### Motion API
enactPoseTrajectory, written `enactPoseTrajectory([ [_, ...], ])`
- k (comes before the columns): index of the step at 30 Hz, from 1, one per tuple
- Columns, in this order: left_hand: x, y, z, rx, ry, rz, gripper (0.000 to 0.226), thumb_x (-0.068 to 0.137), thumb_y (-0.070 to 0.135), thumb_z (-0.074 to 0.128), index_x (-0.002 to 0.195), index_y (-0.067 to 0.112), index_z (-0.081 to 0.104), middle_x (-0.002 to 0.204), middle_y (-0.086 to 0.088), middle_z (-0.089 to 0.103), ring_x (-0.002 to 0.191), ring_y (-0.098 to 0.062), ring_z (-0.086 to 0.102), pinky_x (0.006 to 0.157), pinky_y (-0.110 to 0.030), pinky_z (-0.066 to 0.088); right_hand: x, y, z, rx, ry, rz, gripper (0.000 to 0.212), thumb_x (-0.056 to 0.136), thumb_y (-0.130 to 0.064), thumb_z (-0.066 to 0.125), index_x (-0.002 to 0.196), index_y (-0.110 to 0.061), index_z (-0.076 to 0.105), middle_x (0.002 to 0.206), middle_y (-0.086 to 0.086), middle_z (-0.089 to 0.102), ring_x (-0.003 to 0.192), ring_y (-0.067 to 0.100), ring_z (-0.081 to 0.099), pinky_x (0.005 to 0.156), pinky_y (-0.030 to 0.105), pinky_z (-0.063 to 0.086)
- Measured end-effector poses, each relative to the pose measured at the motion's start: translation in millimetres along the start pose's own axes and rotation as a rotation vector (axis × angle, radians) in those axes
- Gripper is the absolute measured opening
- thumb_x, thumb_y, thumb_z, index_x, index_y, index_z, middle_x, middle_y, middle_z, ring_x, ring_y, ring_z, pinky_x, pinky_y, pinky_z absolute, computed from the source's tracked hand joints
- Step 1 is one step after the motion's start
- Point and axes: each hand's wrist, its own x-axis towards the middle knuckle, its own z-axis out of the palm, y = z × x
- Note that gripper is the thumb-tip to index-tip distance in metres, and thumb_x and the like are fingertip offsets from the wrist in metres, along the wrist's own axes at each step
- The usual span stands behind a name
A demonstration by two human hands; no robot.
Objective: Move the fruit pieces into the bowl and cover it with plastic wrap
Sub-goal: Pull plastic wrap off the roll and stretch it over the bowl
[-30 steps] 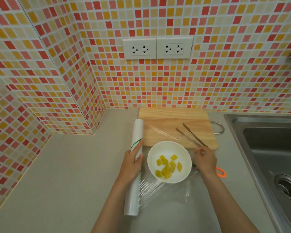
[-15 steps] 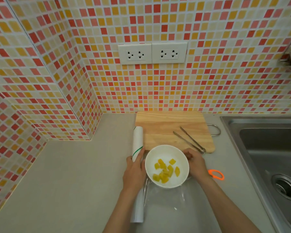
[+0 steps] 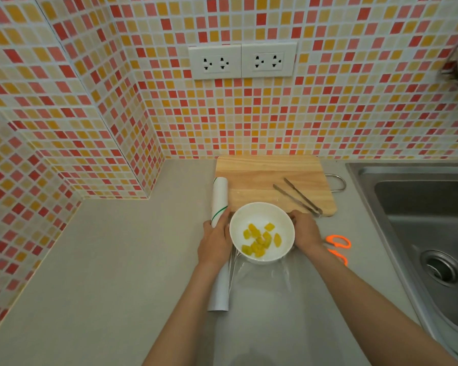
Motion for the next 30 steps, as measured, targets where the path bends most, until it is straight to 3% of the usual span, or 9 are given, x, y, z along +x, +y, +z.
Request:
enactPoseTrajectory([
  [3,-1,-1,-2,-0.020,0.006,0.002,0.045,0.097,0.042,0.030,0.140,0.050,0.025,0.128,-0.009,0.038,0.102,-0.034,0.058,0.091,-0.041,0.047,3,3,-2,-0.164,-0.014,-0.018,0.017,0.088,-0.017,0.050,0.101,-0.006,0.046,0.099,0.021,0.065,0.090,0.036,0.061,0.064,0.035,0.039],
  [6,-1,-2,-4,0.003,0.035,0.002,0.046,0.097,0.041,0.033,0.141,0.048,0.025,0.130,-0.009,0.036,0.099,-0.036,0.059,0.088,-0.041,0.047,6,-2,-16,-0.088,0.144,-0.012,0.013,0.086,-0.011,0.051,0.099,-0.009,0.047,0.095,0.021,0.064,0.089,0.038,0.059,0.063,0.033,0.037],
  [8,0,0,-4,0.025,0.047,0.004,0.045,0.097,0.041,0.032,0.141,0.048,0.025,0.131,-0.009,0.035,0.097,-0.035,0.059,0.085,-0.039,0.046,10,-12,-26,0.049,0.226,-0.150,0.012,0.090,-0.009,0.048,0.100,-0.006,0.054,0.098,0.018,0.065,0.090,0.034,0.060,0.066,0.031,0.037],
  [12,0,2,-1,0.070,0.071,-0.025,0.044,0.097,0.041,0.029,0.140,0.047,0.027,0.132,-0.008,0.033,0.094,-0.033,0.058,0.080,-0.037,0.045,5,-46,-28,0.430,-0.036,-0.333,0.031,0.099,-0.023,0.038,0.121,-0.010,0.056,0.113,0.006,0.065,0.106,0.014,0.057,0.085,0.022,0.038],
  [15,-1,4,-1,0.097,0.084,-0.053,0.043,0.096,0.041,0.027,0.139,0.046,0.029,0.129,-0.008,0.033,0.094,-0.032,0.058,0.083,-0.039,0.045,3,-50,-16,0.517,-0.158,-0.240,0.037,0.101,-0.031,0.032,0.126,-0.015,0.053,0.108,0.003,0.068,0.112,0.015,0.056,0.091,0.024,0.038],
  [18,-1,5,-2,0.138,0.092,-0.049,0.044,0.096,0.041,0.025,0.139,0.046,0.030,0.126,-0.008,0.034,0.093,-0.031,0.056,0.084,-0.040,0.045,12,-48,-17,0.588,-0.201,-0.159,0.042,0.100,-0.038,0.029,0.130,-0.016,0.049,0.109,0.006,0.069,0.114,0.020,0.057,0.100,0.037,0.041],
  [22,0,6,-4,0.199,0.069,-0.045,0.043,0.096,0.041,0.024,0.138,0.048,0.028,0.125,-0.008,0.033,0.092,-0.030,0.055,0.082,-0.039,0.043,22,-39,-12,0.557,-0.292,-0.050,0.049,0.100,-0.041,0.023,0.129,-0.013,0.050,0.130,0.011,0.057,0.120,0.026,0.053,0.106,0.045,0.039],
  [27,-2,6,-2,0.187,0.079,-0.041,0.041,0.095,0.042,0.023,0.135,0.050,0.028,0.123,-0.007,0.033,0.090,-0.031,0.056,0.080,-0.040,0.045,15,-15,7,0.983,-0.331,0.195,0.059,0.097,-0.052,0.018,0.124,-0.015,0.055,0.118,0.010,0.062,0.105,0.030,0.060,0.092,0.044,0.047],
  [30,-3,6,-2,0.162,0.088,-0.042,0.042,0.095,0.041,0.023,0.135,0.050,0.028,0.121,-0.007,0.033,0.088,-0.031,0.056,0.079,-0.040,0.045,12,-8,14,1.181,-0.267,0.282,0.063,0.095,-0.056,0.016,0.121,-0.016,0.056,0.113,0.008,0.064,0.103,0.030,0.060,0.092,0.044,0.047],
])
